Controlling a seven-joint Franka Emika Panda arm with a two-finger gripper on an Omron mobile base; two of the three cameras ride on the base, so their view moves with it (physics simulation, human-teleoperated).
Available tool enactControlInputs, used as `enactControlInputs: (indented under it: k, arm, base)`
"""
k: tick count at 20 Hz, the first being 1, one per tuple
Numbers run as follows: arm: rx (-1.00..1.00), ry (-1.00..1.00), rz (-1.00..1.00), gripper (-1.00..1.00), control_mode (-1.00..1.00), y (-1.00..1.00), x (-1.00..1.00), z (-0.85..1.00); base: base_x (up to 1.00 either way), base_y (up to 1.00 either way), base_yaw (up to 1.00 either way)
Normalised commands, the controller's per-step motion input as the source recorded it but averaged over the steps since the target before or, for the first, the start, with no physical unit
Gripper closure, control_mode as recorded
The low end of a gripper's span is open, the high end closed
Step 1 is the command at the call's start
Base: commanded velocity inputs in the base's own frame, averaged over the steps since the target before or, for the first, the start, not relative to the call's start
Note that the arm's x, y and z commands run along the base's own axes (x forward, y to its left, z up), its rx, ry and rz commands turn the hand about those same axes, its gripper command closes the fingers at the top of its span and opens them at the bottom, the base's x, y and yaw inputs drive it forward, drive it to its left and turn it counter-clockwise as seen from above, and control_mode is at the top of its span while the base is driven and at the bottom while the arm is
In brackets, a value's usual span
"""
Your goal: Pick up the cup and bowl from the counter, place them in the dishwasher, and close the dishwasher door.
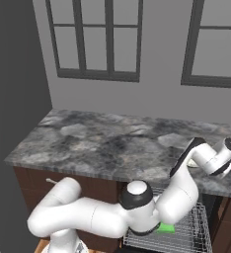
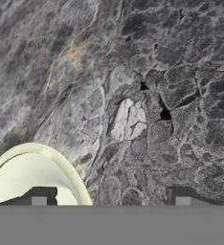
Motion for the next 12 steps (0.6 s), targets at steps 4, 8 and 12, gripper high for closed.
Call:
enactControlInputs:
  k: [4,8,12]
  arm:
    - [0.03,0.02,0.0,1.0,-1.0,-0.1,0.08,-0.1]
    - [0.05,0.0,0.0,1.0,-1.0,-0.14,0.0,0.0]
    - [0.04,0.0,0.0,1.0,-1.0,-0.13,0.0,0.0]
  base:
    - [0.0,0.0,0.0]
    - [0.0,0.0,0.0]
    - [0.0,0.0,0.0]
